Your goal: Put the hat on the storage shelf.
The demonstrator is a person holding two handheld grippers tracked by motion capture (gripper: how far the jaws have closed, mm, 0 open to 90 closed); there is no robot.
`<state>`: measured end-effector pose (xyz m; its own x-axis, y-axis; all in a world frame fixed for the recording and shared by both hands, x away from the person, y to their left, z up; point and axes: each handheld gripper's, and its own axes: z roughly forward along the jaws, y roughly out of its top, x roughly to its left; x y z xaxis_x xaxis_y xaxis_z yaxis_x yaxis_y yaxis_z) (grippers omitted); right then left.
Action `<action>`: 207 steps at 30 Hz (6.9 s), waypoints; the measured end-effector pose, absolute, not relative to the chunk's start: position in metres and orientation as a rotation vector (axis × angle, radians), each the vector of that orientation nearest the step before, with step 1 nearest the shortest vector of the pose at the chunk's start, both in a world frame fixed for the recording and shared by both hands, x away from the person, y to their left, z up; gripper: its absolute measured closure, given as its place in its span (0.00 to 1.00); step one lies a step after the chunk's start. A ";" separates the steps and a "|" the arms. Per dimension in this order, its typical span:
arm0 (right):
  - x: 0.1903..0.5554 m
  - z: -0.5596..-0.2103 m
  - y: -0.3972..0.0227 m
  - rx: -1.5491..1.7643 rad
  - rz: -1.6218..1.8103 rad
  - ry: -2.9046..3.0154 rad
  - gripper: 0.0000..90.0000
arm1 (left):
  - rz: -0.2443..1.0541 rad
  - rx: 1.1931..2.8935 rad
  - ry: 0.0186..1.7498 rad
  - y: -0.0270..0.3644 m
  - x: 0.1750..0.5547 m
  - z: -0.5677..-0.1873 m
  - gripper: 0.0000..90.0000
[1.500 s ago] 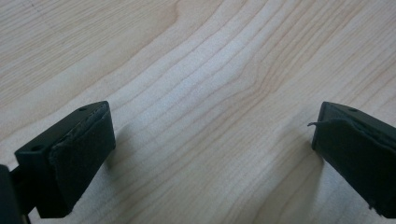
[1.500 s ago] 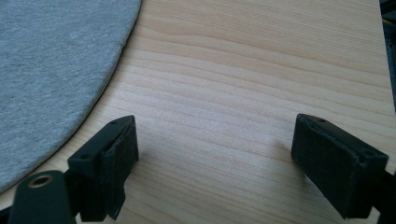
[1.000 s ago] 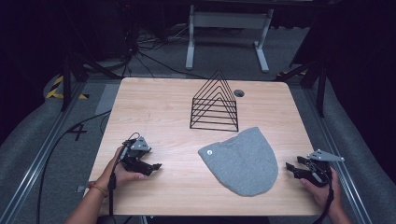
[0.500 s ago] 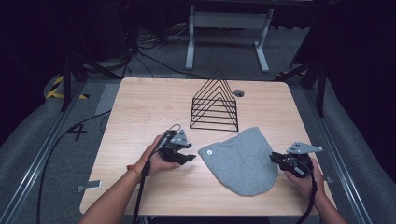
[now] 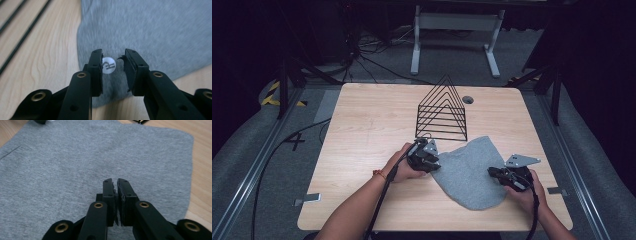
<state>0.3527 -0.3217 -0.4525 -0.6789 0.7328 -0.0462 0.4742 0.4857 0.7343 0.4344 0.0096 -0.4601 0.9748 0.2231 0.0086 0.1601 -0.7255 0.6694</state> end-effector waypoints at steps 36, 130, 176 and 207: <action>0.401 -0.459 -0.227 0.840 0.919 2.444 0.95 | -0.069 2.424 0.128 0.014 0.311 -0.461 0.71; 0.409 -0.451 -0.279 1.163 0.887 2.442 0.69 | 0.104 2.313 0.624 0.037 0.440 -0.462 0.65; 0.385 -0.347 -0.274 0.875 1.181 2.336 0.95 | 0.300 2.172 0.403 0.063 0.420 -0.342 0.97; 0.455 -0.188 -0.255 0.758 1.231 2.083 0.96 | 0.514 1.957 0.458 0.079 0.479 -0.195 0.97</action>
